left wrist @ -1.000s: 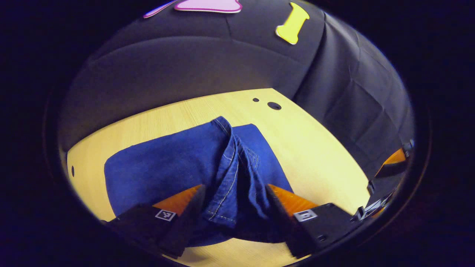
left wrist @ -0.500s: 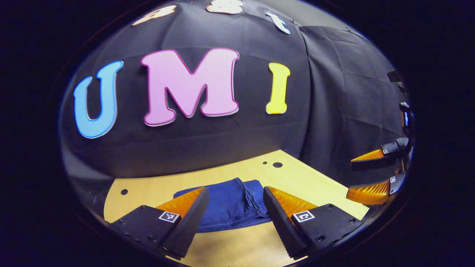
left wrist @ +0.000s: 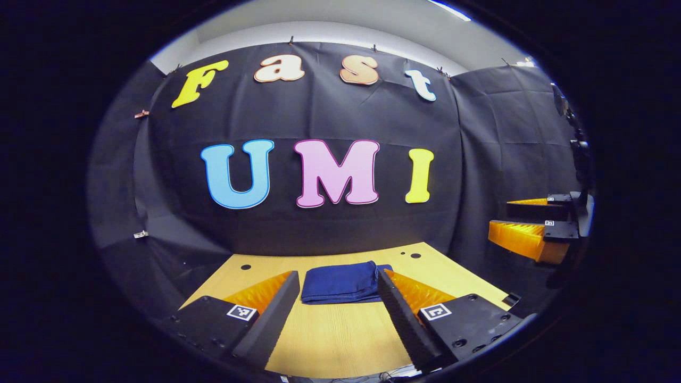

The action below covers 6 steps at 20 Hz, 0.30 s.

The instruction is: Grasp the waist and the cuffs of the jeans and fold them to make the two legs overlap; first hold the waist and fold one-third of the jeans toward the cuffs, then hold the cuffs and fold the remaining one-third in the same direction to finish folding.

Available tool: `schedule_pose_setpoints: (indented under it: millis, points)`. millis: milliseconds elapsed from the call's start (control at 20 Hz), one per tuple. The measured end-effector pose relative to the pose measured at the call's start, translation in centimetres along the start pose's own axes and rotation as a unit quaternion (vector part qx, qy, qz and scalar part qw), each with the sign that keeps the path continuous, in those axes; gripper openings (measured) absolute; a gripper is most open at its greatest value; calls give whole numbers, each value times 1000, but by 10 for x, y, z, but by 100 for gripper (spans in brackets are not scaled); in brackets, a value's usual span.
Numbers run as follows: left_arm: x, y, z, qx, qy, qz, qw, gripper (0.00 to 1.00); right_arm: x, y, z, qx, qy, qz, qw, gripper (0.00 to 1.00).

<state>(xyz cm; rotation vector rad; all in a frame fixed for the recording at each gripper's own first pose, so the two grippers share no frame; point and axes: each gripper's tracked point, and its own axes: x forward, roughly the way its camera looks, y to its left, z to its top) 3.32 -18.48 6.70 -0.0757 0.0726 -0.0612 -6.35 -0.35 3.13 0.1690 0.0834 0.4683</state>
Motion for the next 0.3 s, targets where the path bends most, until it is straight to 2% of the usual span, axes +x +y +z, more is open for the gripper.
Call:
schedule_pose_setpoints:
  millis: [100,250,300]
  points:
    - [-7,-1,8,-24,-18,-6,1000,96,-10,-1,13,8,-19,-9,1000,95]
    - [-7,9,8,-9,-21,21,1000,96,-16,4,24,9,-35,2,999,96]
    - [-8,11,13,-5,-27,24,999,93,-18,3,27,9,-38,5,999,96]
